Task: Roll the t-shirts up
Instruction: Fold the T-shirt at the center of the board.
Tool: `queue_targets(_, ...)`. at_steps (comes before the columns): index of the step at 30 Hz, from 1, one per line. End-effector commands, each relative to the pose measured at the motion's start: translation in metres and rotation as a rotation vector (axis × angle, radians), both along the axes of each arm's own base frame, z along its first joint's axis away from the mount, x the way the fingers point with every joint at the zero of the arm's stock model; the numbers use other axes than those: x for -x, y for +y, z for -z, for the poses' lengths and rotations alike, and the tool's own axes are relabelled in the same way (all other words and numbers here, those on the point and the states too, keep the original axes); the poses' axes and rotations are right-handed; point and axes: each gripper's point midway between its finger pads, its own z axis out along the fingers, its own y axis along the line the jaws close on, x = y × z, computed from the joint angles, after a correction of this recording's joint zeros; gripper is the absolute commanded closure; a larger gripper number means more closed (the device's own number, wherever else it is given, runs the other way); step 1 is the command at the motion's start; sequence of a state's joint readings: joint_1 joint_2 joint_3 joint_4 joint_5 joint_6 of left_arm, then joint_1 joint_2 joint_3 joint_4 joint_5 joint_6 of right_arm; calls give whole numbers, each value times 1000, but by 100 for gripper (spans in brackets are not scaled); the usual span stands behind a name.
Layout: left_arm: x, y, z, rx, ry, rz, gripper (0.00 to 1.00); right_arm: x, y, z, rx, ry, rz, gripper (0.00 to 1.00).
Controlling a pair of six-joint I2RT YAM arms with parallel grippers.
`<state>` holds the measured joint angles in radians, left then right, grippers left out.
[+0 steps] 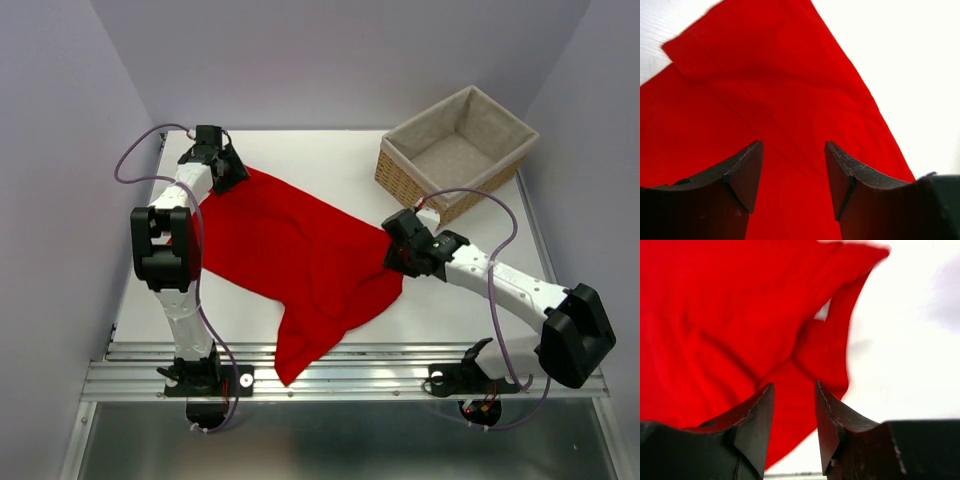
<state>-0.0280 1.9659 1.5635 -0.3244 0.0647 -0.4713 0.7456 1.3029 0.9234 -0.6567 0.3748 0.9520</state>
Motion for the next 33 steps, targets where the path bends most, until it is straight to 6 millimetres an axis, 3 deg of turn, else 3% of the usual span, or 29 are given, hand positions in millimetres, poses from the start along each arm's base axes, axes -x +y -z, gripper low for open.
queue_targets(1, 1, -14, -22, 3, -62, 63, 37, -52, -8, -19, -14, -90, 16, 57)
queue_targets(2, 2, -15, -19, 1, -56, 67, 37, -63, -7, -23, -18, -105, 12, 57)
queue_targets(3, 2, -16, -18, 5, -53, 74, 37, -73, -14, -14, -2, -84, 32, 57)
queue_targets(6, 1, -18, -15, 8, -47, 83, 37, -95, -17, -10, -15, -85, 43, 60)
queue_targets(11, -11, -17, -19, -10, -53, 96, 37, -120, -22, 11, -21, -57, 56, 66)
queue_targets(12, -10, -16, -10, -15, -22, 95, 37, -124, -25, 14, -17, -51, 61, 67)
queue_targets(14, -17, -15, -10, -25, -22, 97, 37, -128, -34, 29, 8, -20, 77, 68)
queue_targets(23, -26, -13, 47, -45, 107, 108, 37, -113, -56, 91, 120, 105, 121, 75)
queue_targets(30, -39, -14, 70, -52, 170, 131, 37, -120, -88, 98, 286, 73, 208, 76)
queue_targets(33, -53, -18, 65, -38, 150, 141, 37, -125, -98, 97, 348, 62, 236, 76)
